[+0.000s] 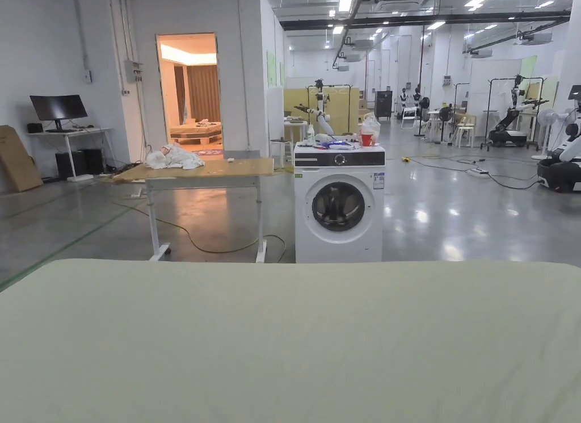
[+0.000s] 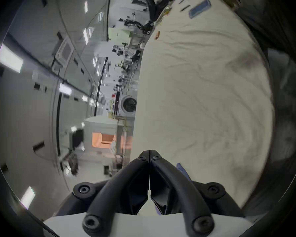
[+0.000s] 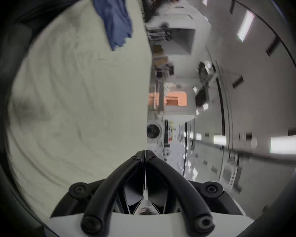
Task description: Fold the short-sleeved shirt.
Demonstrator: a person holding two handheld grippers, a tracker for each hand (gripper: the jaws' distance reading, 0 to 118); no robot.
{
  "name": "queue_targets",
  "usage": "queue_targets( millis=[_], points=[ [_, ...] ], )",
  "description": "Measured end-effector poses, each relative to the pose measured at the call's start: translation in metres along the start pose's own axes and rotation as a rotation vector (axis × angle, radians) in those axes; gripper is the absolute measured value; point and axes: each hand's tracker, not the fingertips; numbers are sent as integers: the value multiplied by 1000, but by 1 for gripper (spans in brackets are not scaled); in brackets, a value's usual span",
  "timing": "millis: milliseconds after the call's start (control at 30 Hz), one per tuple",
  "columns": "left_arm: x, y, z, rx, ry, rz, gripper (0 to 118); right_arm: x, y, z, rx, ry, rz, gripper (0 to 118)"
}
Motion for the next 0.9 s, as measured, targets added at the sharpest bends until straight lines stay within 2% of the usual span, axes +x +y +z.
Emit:
queue_targets(
  millis=[33,67,133,200,233,267,333,367,400,500,633,833,900],
  points=[
    [-19,4,1,29,74,100,0,25,8,1,-32,-7,-182,0],
    [-43,8,8,123,156,236,0,44,4,0,-37,-55,-343,0],
    [-107,1,25,223,163,639,0,78,-10,4,-50,-168,-684,0],
    [-146,-21,44,388,164,1025,0,103,-31,9,-34,-231,-1050,0],
    [-155,-39,52,446,150,1194,0,105,-44,13,-5,-224,-1255,0],
    [-154,-46,57,441,192,1282,0,100,-57,18,40,-176,-1444,0],
    [-143,-53,64,401,270,1385,0,88,-75,24,91,-106,-1713,0],
    [-138,-54,67,417,252,1396,0,82,-80,26,112,-107,-1752,0],
    [-139,-57,69,425,221,1405,0,79,-81,26,109,-120,-1739,0],
    [-141,-51,68,374,221,1344,0,78,-70,26,64,-161,-1583,0],
    [-142,-49,70,377,248,1341,0,78,-59,23,112,-106,-1605,0],
    [-137,-53,76,352,273,1312,0,77,-41,15,128,-89,-1559,0],
    [-143,-59,76,291,302,1378,0,76,-33,10,155,-57,-1555,0]
  ],
)
